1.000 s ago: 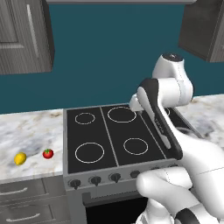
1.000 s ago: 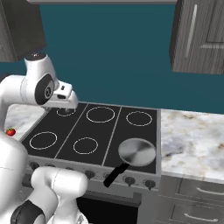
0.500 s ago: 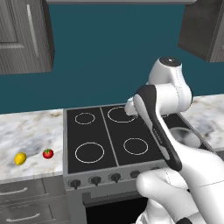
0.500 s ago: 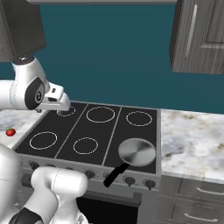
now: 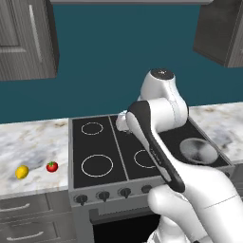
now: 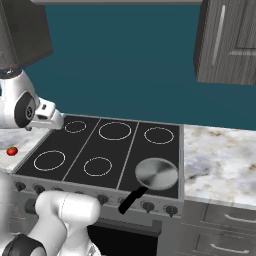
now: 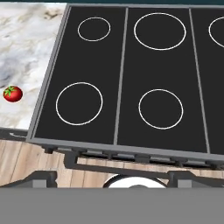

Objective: Put the lemon and tomato in the pan. Then turn on the front right burner and set the heat to medium.

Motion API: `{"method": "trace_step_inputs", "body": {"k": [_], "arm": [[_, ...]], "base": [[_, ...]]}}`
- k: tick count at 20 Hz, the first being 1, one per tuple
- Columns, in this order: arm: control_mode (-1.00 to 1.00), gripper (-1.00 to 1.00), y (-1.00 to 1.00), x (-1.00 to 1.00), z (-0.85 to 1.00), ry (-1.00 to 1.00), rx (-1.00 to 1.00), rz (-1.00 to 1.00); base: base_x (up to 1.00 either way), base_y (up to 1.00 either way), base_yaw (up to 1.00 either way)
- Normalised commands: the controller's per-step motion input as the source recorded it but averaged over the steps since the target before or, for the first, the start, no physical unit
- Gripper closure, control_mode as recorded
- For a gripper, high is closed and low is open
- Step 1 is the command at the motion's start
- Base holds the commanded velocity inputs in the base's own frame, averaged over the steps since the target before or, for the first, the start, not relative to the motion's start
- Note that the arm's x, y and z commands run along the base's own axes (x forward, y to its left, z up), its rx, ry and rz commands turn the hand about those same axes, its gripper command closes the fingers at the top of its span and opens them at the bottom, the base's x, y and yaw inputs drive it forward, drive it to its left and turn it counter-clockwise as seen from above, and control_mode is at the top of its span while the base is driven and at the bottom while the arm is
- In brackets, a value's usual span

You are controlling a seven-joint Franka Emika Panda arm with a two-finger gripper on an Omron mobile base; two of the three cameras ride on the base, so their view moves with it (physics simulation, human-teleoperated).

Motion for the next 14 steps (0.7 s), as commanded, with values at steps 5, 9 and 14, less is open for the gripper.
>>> {"method": "trace_step_inputs", "body": {"k": [5, 9, 14], "arm": [[-1.00, -1.00, 0.84, 0.05, -0.20, 0.03, 0.03, 0.01], [-1.00, -1.00, 0.70, 0.31, -0.08, 0.11, 0.00, 0.02], [-1.00, -1.00, 0.56, 0.56, -0.15, 0.14, 0.00, 0.04]], "base": [[0.00, 0.00, 0.00], [0.00, 0.00, 0.00], [0.00, 0.00, 0.00]]}}
